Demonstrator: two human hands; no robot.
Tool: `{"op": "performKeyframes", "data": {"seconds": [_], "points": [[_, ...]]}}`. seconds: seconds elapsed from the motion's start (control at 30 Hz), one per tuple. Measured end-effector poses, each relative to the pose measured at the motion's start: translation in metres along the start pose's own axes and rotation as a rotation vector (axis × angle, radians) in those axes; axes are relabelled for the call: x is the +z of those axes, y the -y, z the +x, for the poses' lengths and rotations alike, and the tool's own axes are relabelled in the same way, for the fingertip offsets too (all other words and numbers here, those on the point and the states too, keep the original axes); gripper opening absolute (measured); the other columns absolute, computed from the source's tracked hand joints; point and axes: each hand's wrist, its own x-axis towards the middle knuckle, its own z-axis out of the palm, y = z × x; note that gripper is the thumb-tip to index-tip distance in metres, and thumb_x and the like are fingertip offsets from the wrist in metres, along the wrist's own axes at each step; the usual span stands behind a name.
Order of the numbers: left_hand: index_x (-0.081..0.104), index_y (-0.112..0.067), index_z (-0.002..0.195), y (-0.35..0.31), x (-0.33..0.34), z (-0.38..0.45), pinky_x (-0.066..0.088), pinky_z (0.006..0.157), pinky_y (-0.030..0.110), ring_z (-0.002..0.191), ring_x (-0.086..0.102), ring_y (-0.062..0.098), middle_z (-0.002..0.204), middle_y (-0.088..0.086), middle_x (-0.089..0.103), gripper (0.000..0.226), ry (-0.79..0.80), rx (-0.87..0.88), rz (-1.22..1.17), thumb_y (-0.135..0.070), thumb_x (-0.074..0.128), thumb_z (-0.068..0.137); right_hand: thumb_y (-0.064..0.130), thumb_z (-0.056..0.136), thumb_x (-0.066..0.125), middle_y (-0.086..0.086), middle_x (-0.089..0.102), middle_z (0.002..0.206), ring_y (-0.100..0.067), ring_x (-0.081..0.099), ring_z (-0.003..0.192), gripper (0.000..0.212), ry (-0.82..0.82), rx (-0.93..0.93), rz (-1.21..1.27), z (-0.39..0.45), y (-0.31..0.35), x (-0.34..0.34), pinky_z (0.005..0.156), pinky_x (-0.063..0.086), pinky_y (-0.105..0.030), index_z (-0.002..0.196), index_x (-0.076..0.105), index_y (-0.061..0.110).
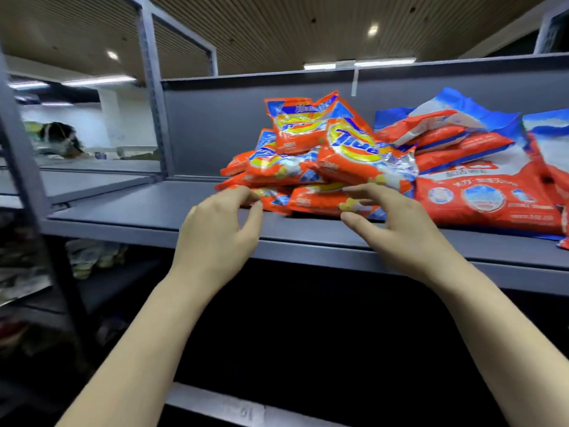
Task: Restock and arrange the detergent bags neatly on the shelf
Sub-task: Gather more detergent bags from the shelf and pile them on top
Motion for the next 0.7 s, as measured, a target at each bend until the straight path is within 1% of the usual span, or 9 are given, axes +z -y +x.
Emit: {"op": "performKeyframes", "data": {"seconds": [0.1, 0.13, 0.23, 0.3, 0.37, 0.47, 0.5, 0.6, 0.7], "points": [[0.065, -0.021, 0.095, 0.038, -0.026, -0.023, 0.049, 0.082, 0.039, 0.095, 0.063, 0.02, 0.096, -0.006, 0.069, 0.028, 0.034, -0.035, 0.025, -0.037, 0.044, 0.084, 0.032, 0.089, 0.062, 0.011, 0.059, 0.119, -0.005, 0.052, 0.113, 0.036, 0.052, 0.005, 0.007, -0.014, 0.031, 0.029, 0.089, 0.034, -0.015, 0.124, 0.057, 0.025], [0.065, -0.022, 0.096, 0.051, -0.035, -0.031, 0.049, 0.082, 0.038, 0.095, 0.063, 0.019, 0.096, -0.007, 0.069, 0.028, 0.042, -0.048, 0.031, -0.037, 0.044, 0.084, 0.033, 0.089, 0.061, 0.014, 0.058, 0.116, -0.003, 0.051, 0.111, 0.035, 0.071, 0.013, 0.02, -0.018, 0.042, 0.04, 0.087, 0.034, -0.012, 0.124, 0.056, 0.028], [0.065, -0.022, 0.097, 0.092, -0.062, -0.051, 0.048, 0.082, 0.037, 0.093, 0.063, 0.018, 0.096, -0.007, 0.069, 0.028, 0.062, -0.074, 0.06, -0.037, 0.044, 0.085, 0.035, 0.088, 0.061, 0.02, 0.056, 0.115, 0.005, 0.049, 0.109, 0.036, 0.105, 0.026, 0.065, -0.029, 0.076, 0.071, 0.084, 0.029, 0.003, 0.124, 0.055, 0.033], [0.065, -0.024, 0.099, 0.119, -0.081, -0.062, 0.047, 0.082, 0.036, 0.092, 0.062, 0.015, 0.096, -0.009, 0.068, 0.023, 0.075, -0.108, 0.076, -0.035, 0.047, 0.09, 0.034, 0.088, 0.062, 0.021, 0.057, 0.117, 0.008, 0.048, 0.109, 0.037, 0.117, 0.019, 0.074, -0.034, 0.099, 0.095, 0.086, 0.027, 0.006, 0.125, 0.056, 0.032], [0.064, -0.026, 0.102, 0.146, -0.102, -0.074, 0.044, 0.082, 0.034, 0.088, 0.059, 0.014, 0.097, -0.011, 0.066, 0.018, 0.081, -0.153, 0.094, -0.032, 0.05, 0.093, 0.034, 0.087, 0.063, 0.02, 0.058, 0.118, 0.007, 0.05, 0.109, 0.037, 0.137, -0.002, 0.068, -0.038, 0.12, 0.122, 0.089, 0.028, 0.004, 0.124, 0.057, 0.032], [0.062, -0.029, 0.105, 0.185, -0.132, -0.091, 0.041, 0.08, 0.032, 0.074, 0.052, 0.011, 0.096, -0.013, 0.064, 0.018, 0.109, -0.22, 0.136, -0.033, 0.05, 0.093, 0.037, 0.087, 0.062, 0.02, 0.059, 0.118, 0.006, 0.052, 0.111, 0.037, 0.193, -0.015, 0.08, -0.042, 0.149, 0.163, 0.091, 0.03, 0.0, 0.123, 0.056, 0.035], [0.062, -0.029, 0.105, 0.199, -0.142, -0.097, 0.041, 0.08, 0.032, 0.072, 0.05, 0.009, 0.094, -0.014, 0.063, 0.018, 0.118, -0.242, 0.148, -0.034, 0.05, 0.093, 0.038, 0.087, 0.061, 0.021, 0.059, 0.118, 0.007, 0.052, 0.111, 0.037, 0.208, -0.016, 0.088, -0.042, 0.158, 0.176, 0.091, 0.031, -0.001, 0.123, 0.056, 0.036], [0.062, -0.031, 0.105, 0.238, -0.17, -0.113, 0.042, 0.081, 0.032, 0.078, 0.054, 0.009, 0.093, -0.016, 0.062, 0.018, 0.121, -0.319, 0.194, -0.034, 0.05, 0.092, 0.041, 0.087, 0.059, 0.022, 0.057, 0.119, 0.008, 0.051, 0.112, 0.038, 0.258, -0.026, 0.108, -0.042, 0.184, 0.215, 0.092, 0.034, -0.005, 0.124, 0.055, 0.038], [0.062, -0.031, 0.105, 0.276, -0.195, -0.125, 0.037, 0.076, 0.028, 0.069, 0.049, 0.004, 0.091, -0.016, 0.062, 0.017, 0.104, -0.38, 0.241, -0.034, 0.049, 0.093, 0.044, 0.087, 0.057, 0.025, 0.056, 0.121, 0.007, 0.049, 0.115, 0.039, 0.32, -0.047, 0.112, -0.038, 0.206, 0.251, 0.095, 0.036, -0.014, 0.126, 0.053, 0.038]]}}
